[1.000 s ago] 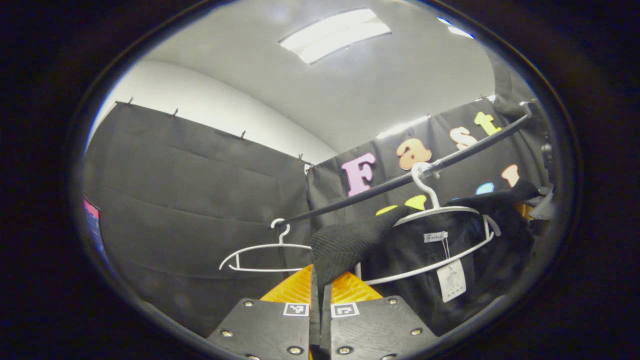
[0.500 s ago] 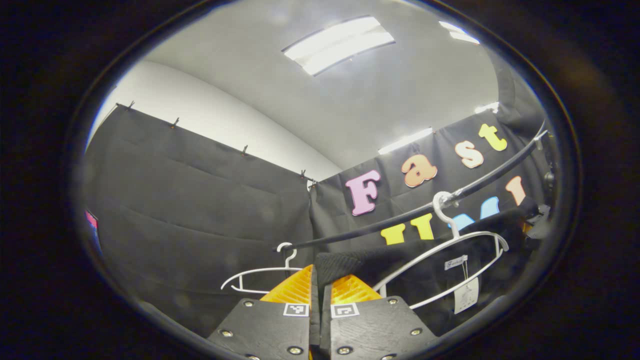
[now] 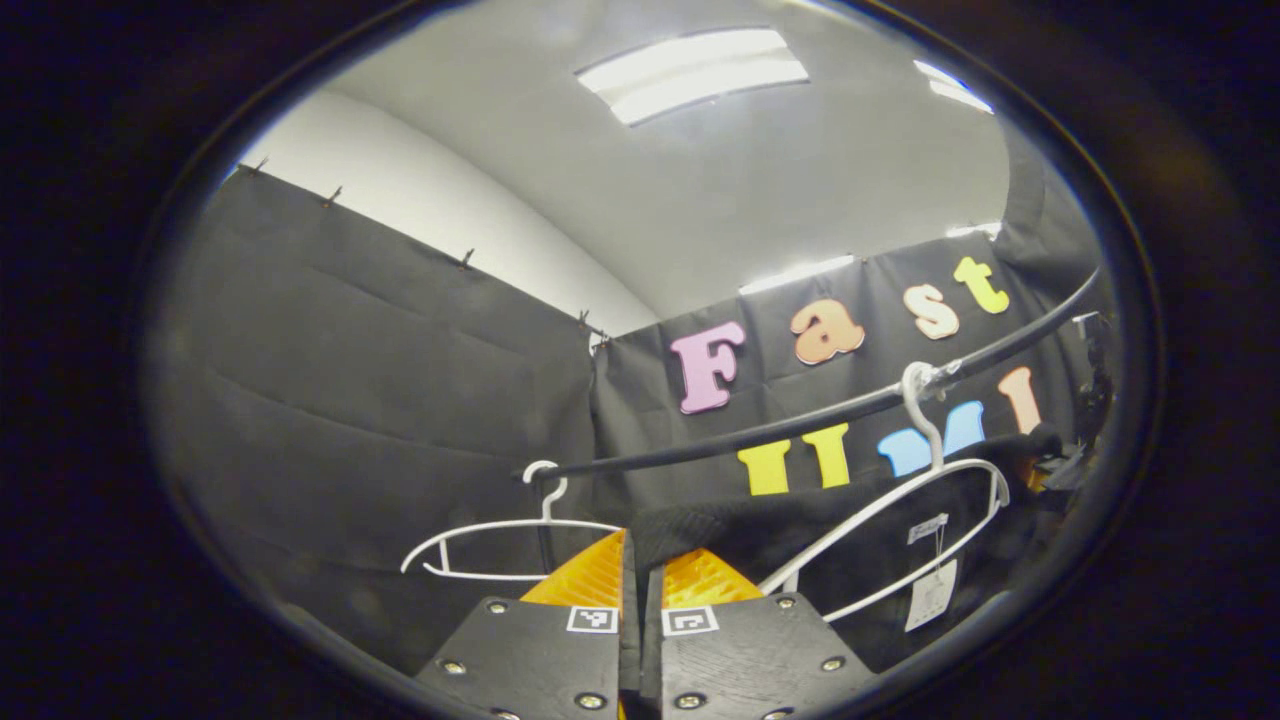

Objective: Grasp the clothes on the hanger with both hands and then place them into the laundry hamper below.

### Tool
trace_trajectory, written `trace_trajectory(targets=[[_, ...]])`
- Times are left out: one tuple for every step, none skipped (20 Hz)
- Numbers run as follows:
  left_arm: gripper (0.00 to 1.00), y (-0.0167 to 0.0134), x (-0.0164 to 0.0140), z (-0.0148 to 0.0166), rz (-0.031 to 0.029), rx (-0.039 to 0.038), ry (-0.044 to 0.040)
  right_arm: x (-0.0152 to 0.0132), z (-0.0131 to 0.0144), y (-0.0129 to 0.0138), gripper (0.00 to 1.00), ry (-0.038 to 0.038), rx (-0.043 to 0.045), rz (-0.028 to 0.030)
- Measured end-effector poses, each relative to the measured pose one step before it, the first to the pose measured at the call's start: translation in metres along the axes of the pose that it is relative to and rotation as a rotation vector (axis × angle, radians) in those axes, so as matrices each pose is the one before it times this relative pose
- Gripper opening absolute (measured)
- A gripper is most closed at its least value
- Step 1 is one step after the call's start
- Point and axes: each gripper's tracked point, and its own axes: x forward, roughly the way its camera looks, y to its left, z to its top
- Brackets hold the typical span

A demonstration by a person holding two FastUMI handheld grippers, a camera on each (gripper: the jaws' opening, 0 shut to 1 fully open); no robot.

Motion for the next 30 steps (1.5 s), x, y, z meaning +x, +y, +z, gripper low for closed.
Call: trace_trajectory(targets=[[0.01, 0.00087, 0.00335, -0.00648, -0.00939, -0.00883, 0.01449, 0.00398, -0.01067, 0.00235, 0.05, 0.03361, 0.02867, 0.00934], [0.01, -0.0014, 0.00184, -0.00629, -0.01047, -0.01005, 0.01386, 0.00336, -0.00865, -0.00018, 0.05, 0.03186, 0.02424, 0.00571], [0.01, -0.00011, 0.00105, -0.00598, -0.00765, -0.00691, 0.01147, 0.00323, -0.00714, -0.00066, 0.06, 0.02535, 0.023, 0.00853], [0.01, 0.00154, -0.00097, -0.00424, -0.00621, -0.00502, 0.00821, 0.00056, -0.00499, 0.00066, 0.05, 0.01636, 0.01992, 0.00946], [0.01, 0.00166, -0.00275, -0.00531, -0.00786, -0.00593, 0.00819, 0.00215, -0.00503, 0.00052, 0.06, 0.0226, 0.01331, 0.01172], [0.01, 0.00176, -0.00098, -0.00423, -0.0072, -0.00732, 0.00959, 0.00078, -0.0063, 0.00149, 0.06, 0.02604, 0.02894, 0.01741], [0.01, 0.00126, 0.00114, -0.0048, -0.00832, -0.01261, 0.01327, 0.00097, -0.00403, 0.00087, 0.06, 0.02259, 0.04792, 0.01281], [0.01, 0.00028, -0.00129, -0.00454, -0.01251, -0.01684, 0.01422, 0.00184, -0.00363, -0.00098, 0.06, 0.02263, 0.05117, 0.00839], [0.01, 0.00036, -0.00053, -0.00504, -0.01194, -0.01608, 0.01127, 0.00217, -0.00346, -0.00095, 0.06, 0.02337, 0.04717, 0.00754], [0.01, -0.00233, -0.00068, -0.00135, -0.01695, -0.01462, 0.00293, 0.00146, -0.00357, -0.00178, 0.06, 0.0232, 0.04116, 0.00504], [0.01, -0.00144, -0.00128, -0.00077, -0.01239, -0.00331, 0.00144, 0.00249, -0.00356, -0.00158, 0.05, 0.02505, 0.0398, 0.00655], [0.01, -0.00038, -0.00049, 0.00116, -0.00831, 0.00492, -0.0015, 0.00216, -0.005, -0.00048, 0.05, 0.03263, 0.04373, 0.01081], [0.01, 0.00156, -0.00196, 0.00196, -0.00624, 0.0067, -0.00483, 0.00295, -0.00186, 0.00017, 0.05, 0.02352, 0.05751, 0.01192], [0.01, 0.00025, -0.00104, 0.00349, -0.00638, 0.00141, -0.00716, 0.00202, 0.00019, -0.00031, 0.05, 0.01566, 0.05611, 0.01047], [0.01, -0.00053, -0.00061, 0.00133, -0.0105, -0.00523, -0.00149, 0.00058, 0.00139, -0.00056, 0.05, 0.00767, 0.04517, 0.00575], [0.01, -0.00092, -0.00077, 0.00192, -0.01001, -0.01202, 0.00004, 0.00004, 0.00152, -0.00068, 0.05, 0.00028, 0.02734, 0.00377], [0.01, 0.00099, -0.00239, 0.00139, -0.00863, -0.01652, 0.00006, 0.00117, 0.0029, 0.00054, 0.06, -0.00088, 0.01363, 0.00215], [0.01, 0.00159, -0.00061, 0.00266, -0.00536, -0.01539, -0.0007, 0.00203, 0.0011, -0.00083, 0.06, -0.00043, 0.00298, 0.00398], [0.01, 0.0009, -0.00039, 0.00092, -0.00656, -0.01274, 0.00008, 0.00156, 0.00246, 0.0008, 0.06, -0.00356, 0.00339, 0.00559], [0.01, 0.00107, 0.00134, -0.00036, -0.00552, -0.01176, 0.00491, 0.00245, -0.00088, 0.00166, 0.06, 0.00375, 0.00578, 0.00752], [0.01, 0.00012, 0.00145, -0.00234, -0.00752, -0.01528, 0.00789, 0.00255, -0.00144, 0.00019, 0.06, 0.00683, 0.00872, 0.00748], [0.01, 0.00085, 0.00261, -0.00159, -0.01039, -0.0196, 0.0093, 0.00198, -0.00269, -0.00138, 0.06, 0.01285, 0.01165, 0.00578], [0.01, 0.00094, 0.00297, -0.00027, -0.01114, -0.02245, 0.00411, 0.00177, -0.00044, 0.00043, 0.06, 0.00709, 0.01121, 0.00803], [0.01, 0.00235, 0.00329, 0.00175, -0.007, -0.02444, -0.00182, 0.00022, -0.00258, 0.00088, 0.06, 0.00739, -0.00031, 0.0095], [0.01, 0.00299, 0.0012, -0.00123, -0.00303, -0.02822, 0.00733, 0.00247, -0.00409, -0.00083, 0.06, 0.01508, -0.00834, 0.00466], [0.01, 0.0017, 0.00171, -0.00454, 0.00023, -0.02652, 0.01111, 0.00111, -0.00488, -0.00254, 0.06, 0.01616, -0.00833, -0.00084], [0.01, 0.00081, 0.00343, -0.00465, -0.00057, -0.02032, 0.00579, 0.00156, -0.00482, -0.00234, 0.06, 0.0186, -0.00114, 0.00164], [0.01, 0.00009, 0.00176, -0.00253, -0.00207, -0.01629, 0.00061, -0.0009, -0.00603, -0.00385, 0.06, 0.01598, 0.00744, 0.00718], [0.01, -0.00098, -0.00069, -0.00071, -0.00346, -0.01988, -0.0016, 0.00015, -0.00204, -0.00151, 0.06, 0.01089, 0.01104, 0.00581], [0.01, -0.00007, 0.00126, -0.00116, -0.0078, -0.02257, -0.0023, 0.0, -0.0018, -0.00073, 0.06, 0.00675, -0.00051, 0.00903]])
